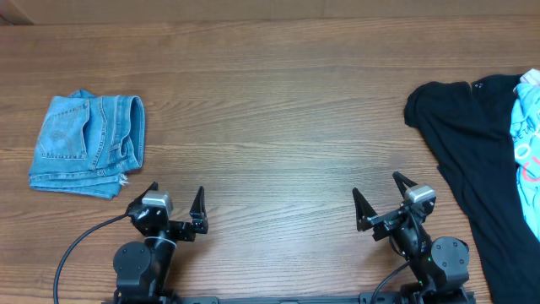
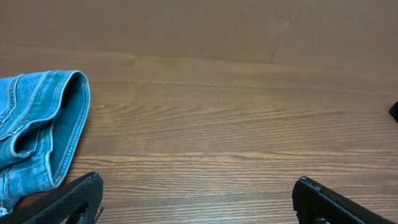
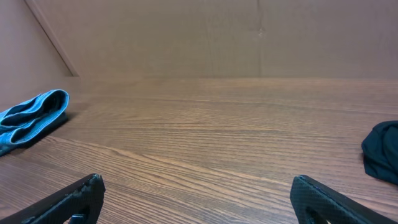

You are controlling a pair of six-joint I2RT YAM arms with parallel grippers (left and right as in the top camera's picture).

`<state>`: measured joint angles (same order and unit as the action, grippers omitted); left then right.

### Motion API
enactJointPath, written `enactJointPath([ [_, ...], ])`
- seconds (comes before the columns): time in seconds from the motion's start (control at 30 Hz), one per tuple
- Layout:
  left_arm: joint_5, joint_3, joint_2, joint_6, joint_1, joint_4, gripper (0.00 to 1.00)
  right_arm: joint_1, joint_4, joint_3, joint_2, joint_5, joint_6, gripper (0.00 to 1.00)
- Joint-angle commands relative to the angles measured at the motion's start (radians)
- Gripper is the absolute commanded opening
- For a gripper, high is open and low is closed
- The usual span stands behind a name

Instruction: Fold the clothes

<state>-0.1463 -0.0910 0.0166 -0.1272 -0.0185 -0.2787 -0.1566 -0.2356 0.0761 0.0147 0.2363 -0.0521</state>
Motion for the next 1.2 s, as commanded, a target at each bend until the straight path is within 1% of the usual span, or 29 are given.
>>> enactJointPath([
  [0.0,-0.008,0.006,-0.012,0.015,-0.004,0.006,1.00,0.005,0.006,-0.002,-0.012,0.004,-0.005,1.00],
  [0.9,-0.008,0.006,-0.012,0.015,-0.004,0.006,1.00,0.005,0.006,-0.002,-0.012,0.004,-0.005,1.00],
  [0.97,0.055,0.006,-0.012,0.042,-0.003,0.023,1.00,0.005,0.007,-0.002,-0.012,0.005,-0.005,1.00],
  [1.07,0.019,0.006,-0.012,0.041,-0.003,0.024,1.00,0.005,0.006,-0.002,-0.012,0.008,-0.005,1.00],
  [1.17,0.013,0.006,-0.012,0.030,-0.003,0.010,1.00,0.006,0.008,-0.002,-0.012,0.008,-0.005,1.00],
])
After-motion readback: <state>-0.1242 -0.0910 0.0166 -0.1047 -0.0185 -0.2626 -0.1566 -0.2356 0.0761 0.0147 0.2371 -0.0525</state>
